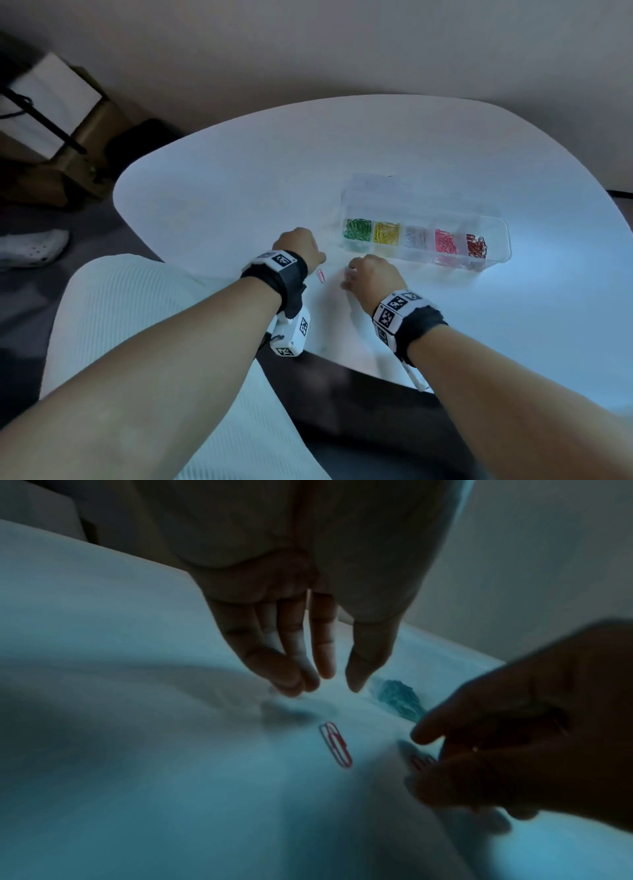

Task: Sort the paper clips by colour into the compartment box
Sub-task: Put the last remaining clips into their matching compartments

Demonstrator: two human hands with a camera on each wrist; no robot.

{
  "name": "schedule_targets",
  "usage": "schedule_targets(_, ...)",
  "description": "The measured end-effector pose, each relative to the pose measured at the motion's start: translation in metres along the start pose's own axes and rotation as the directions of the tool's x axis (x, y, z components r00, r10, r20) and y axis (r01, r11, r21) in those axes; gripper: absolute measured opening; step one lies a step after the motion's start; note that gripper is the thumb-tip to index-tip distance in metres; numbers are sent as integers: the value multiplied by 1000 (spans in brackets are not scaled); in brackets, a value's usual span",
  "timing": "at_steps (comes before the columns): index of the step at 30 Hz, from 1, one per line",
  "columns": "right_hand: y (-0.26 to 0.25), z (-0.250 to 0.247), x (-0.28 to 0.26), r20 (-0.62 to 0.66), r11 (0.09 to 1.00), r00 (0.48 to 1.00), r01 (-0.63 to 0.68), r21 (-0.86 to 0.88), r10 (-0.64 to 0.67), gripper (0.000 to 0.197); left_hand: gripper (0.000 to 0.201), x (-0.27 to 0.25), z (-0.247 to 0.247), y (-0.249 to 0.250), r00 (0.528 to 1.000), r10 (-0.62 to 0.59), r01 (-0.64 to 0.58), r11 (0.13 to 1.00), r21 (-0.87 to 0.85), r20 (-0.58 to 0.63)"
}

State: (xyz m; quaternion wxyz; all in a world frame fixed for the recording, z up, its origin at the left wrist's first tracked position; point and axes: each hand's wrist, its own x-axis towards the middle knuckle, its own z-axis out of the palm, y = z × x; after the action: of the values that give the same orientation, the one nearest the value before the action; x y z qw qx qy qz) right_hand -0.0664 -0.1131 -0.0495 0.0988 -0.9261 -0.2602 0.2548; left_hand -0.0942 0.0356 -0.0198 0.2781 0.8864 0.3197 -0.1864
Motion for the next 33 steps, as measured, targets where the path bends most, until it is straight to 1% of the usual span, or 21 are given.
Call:
schedule_targets(2, -1, 5, 2, -15, 999, 999, 30, -37, -30, 18, 21, 0, 7, 3, 1000, 18, -19, 1000, 21, 20)
schedule_targets(5, 3, 8, 2, -3, 997, 999, 43, -65, -43, 24, 22, -2, 15, 6, 997, 14, -20, 996, 86, 73)
schedule_targets(8, 7, 8, 1, 0, 996, 999, 39, -82, -39, 25, 20, -3, 19, 8, 996, 36, -47, 989, 140, 80)
schedule_targets(11, 14, 5, -1, 6, 997, 1000, 20, -69, -20, 24, 20, -4, 21, 8, 994, 67, -78, 988, 136, 83)
schedule_targets(13, 22, 2, -6, -5, 1000, 1000, 6, -21, -6, 24, 22, -6, 22, 9, 993, 78, -88, 990, 113, 90)
schedule_targets(16, 37, -3, -18, -34, 995, 999, -24, 101, 27, 24, 21, -13, 26, 10, 984, 118, -132, 987, 94, 135)
schedule_targets(18, 47, -7, -29, -83, 979, 995, -42, 198, 59, 22, 23, -18, 32, 15, 970, 177, -189, 980, 61, 169)
schedule_targets(20, 60, -16, -40, -163, 949, 981, -55, 311, 110, 21, 25, -22, 38, 26, 948, 256, -261, 965, 0, 191)
schedule_targets(22, 74, -32, -51, -264, 903, 946, -62, 424, 189, 20, 26, -25, 40, 42, 929, 328, -317, 944, -90, 169)
schedule_targets(24, 89, -50, -60, -344, 852, 893, -78, 518, 291, 20, 27, -26, 38, 63, 916, 383, -356, 914, -196, 120)
schedule_targets(26, 102, -65, -63, -397, 836, 849, -91, 541, 349, 19, 27, -26, 34, 85, 906, 419, -389, 880, -273, 62)
schedule_targets(30, 117, -83, -50, -460, 876, 822, -94, 472, 336, 20, 23, -21, 24, 117, 890, 453, -444, 837, -319, -48)
schedule_targets(33, 121, -89, -32, -504, 891, 802, -75, 449, 321, 23, 20, -16, 23, 129, 897, 432, -435, 820, -371, -95)
